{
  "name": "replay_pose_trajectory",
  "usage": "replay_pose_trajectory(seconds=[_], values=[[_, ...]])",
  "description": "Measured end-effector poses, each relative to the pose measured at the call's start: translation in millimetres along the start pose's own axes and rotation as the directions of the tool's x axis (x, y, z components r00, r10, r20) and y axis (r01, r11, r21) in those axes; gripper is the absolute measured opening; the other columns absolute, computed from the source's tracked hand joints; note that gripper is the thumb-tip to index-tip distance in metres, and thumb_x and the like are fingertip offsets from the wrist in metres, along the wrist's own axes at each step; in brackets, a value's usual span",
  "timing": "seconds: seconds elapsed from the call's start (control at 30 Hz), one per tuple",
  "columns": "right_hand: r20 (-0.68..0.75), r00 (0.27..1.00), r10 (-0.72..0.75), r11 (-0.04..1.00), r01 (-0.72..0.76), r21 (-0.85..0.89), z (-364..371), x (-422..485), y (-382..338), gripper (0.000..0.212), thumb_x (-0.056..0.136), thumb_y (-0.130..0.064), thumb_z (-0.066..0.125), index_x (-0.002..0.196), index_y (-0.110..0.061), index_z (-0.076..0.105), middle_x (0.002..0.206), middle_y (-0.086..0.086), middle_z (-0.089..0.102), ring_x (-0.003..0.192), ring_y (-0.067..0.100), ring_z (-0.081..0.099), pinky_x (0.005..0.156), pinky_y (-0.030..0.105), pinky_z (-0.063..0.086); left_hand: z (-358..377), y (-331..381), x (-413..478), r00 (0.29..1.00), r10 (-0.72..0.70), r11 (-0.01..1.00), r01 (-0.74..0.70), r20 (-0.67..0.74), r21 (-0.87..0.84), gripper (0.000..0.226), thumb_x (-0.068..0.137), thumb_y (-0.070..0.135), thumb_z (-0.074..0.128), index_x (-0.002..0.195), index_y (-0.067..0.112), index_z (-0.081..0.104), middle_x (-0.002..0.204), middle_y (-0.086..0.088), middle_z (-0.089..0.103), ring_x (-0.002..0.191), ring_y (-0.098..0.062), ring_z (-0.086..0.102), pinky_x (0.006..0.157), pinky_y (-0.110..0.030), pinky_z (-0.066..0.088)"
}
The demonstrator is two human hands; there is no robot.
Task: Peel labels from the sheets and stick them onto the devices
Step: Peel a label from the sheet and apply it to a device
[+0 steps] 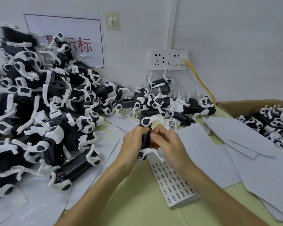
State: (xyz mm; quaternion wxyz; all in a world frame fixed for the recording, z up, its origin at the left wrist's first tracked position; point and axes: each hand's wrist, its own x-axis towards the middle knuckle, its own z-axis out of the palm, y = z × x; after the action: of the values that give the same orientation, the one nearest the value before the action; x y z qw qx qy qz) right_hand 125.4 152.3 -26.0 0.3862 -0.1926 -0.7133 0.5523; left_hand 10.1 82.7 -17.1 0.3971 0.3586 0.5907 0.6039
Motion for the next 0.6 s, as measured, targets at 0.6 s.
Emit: replay_pose_trajectory(seconds=[0.6], values=[[-0.177, 0.981, 0.079, 0.997, -0.076, 0.02, -7.9, 5.3, -0.2, 0.02, 0.079, -0.023, 0.059, 0.065, -0.008, 0.06, 0.064, 0.002, 0.057, 0.065, 0.015, 0.051, 0.061, 0.022, 0.042, -2.2, -9.0, 7.5, 0.991, -0.061, 0.977, 0.084, 0.12, -0.195, 0.06, 0.075, 0.033, 0.058, 0.122, -0.004, 0.06, 0.1, -0.017, 0.068, 0.087, -0.026, 0.067, 0.083, -0.048, 0.061]])
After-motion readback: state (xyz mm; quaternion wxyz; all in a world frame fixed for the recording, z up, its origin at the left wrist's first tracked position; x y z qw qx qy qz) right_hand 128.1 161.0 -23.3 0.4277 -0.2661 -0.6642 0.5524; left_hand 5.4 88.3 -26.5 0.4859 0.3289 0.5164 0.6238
